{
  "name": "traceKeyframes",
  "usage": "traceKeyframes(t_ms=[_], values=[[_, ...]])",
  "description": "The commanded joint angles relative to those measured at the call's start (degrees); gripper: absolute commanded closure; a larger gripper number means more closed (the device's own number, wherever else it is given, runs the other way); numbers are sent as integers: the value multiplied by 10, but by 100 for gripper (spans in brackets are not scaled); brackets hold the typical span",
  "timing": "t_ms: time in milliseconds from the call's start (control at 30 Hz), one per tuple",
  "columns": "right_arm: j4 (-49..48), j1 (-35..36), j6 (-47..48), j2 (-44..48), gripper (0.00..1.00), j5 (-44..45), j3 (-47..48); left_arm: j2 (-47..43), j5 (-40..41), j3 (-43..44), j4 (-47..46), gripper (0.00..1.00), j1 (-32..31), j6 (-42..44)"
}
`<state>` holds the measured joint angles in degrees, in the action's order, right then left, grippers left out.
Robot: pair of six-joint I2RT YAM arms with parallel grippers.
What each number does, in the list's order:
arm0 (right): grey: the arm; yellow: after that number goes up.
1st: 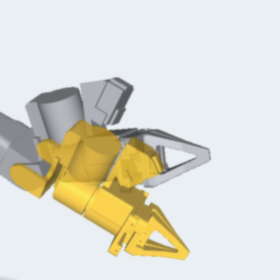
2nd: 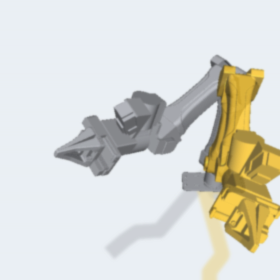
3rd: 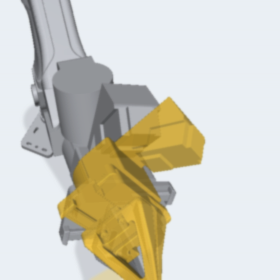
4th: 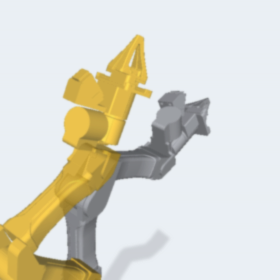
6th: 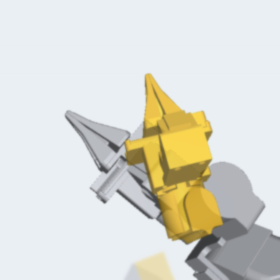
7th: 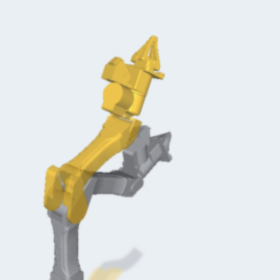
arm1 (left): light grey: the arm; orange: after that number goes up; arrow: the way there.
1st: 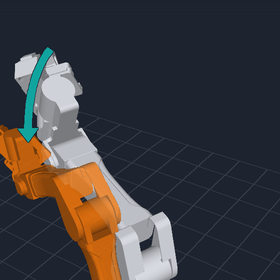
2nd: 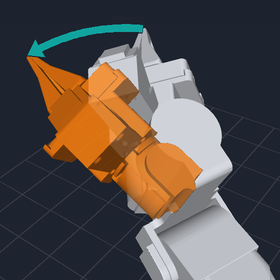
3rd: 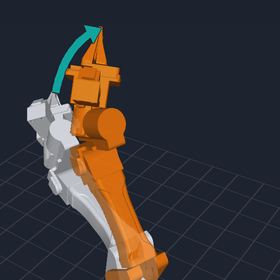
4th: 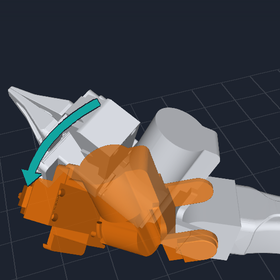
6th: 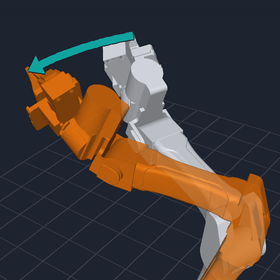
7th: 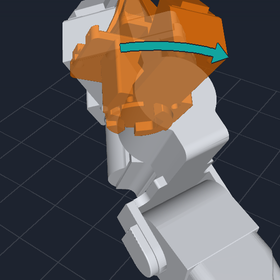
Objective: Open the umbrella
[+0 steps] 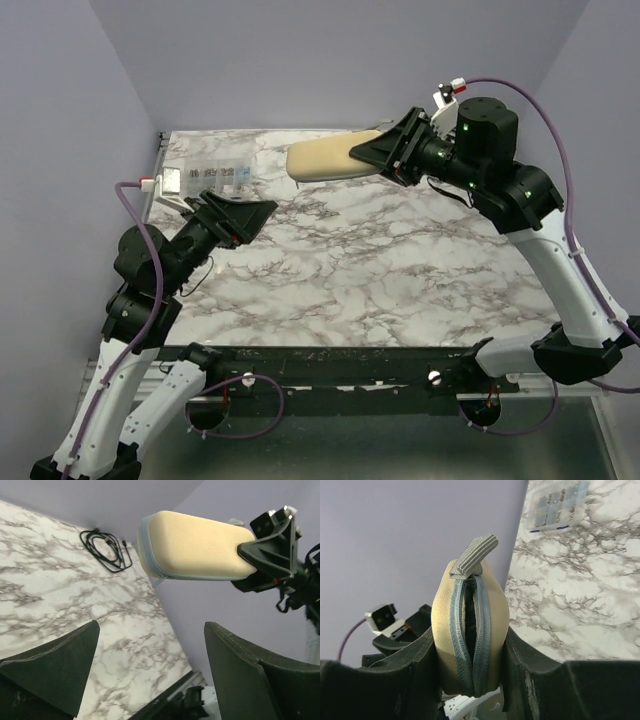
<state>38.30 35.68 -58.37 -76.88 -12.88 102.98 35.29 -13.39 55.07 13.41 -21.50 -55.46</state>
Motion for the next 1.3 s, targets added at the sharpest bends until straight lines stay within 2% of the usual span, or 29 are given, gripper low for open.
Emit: traceKeyframes(t_ms=[0,100,200,300,433,667,967,1267], values=[[51,2,46,-27,99,39,76,22,-23,49,100,15,-16,171],[89,2,75,-52,99,39,117,29,-8,43,80,17,-50,228],[115,2,92,-68,99,34,147,35,-23,16,23,31,-77,266],[143,2,104,-86,99,31,185,39,-31,-25,-61,37,-102,306],[144,2,125,-90,99,17,195,38,-33,-91,-194,38,-132,364],[112,2,144,-78,99,-7,183,92,-12,-87,-252,41,-152,423],[72,2,162,-66,99,-31,170,148,10,-44,-269,60,-158,433],[56,2,171,-58,99,-41,158,141,46,-38,-274,74,-165,432]])
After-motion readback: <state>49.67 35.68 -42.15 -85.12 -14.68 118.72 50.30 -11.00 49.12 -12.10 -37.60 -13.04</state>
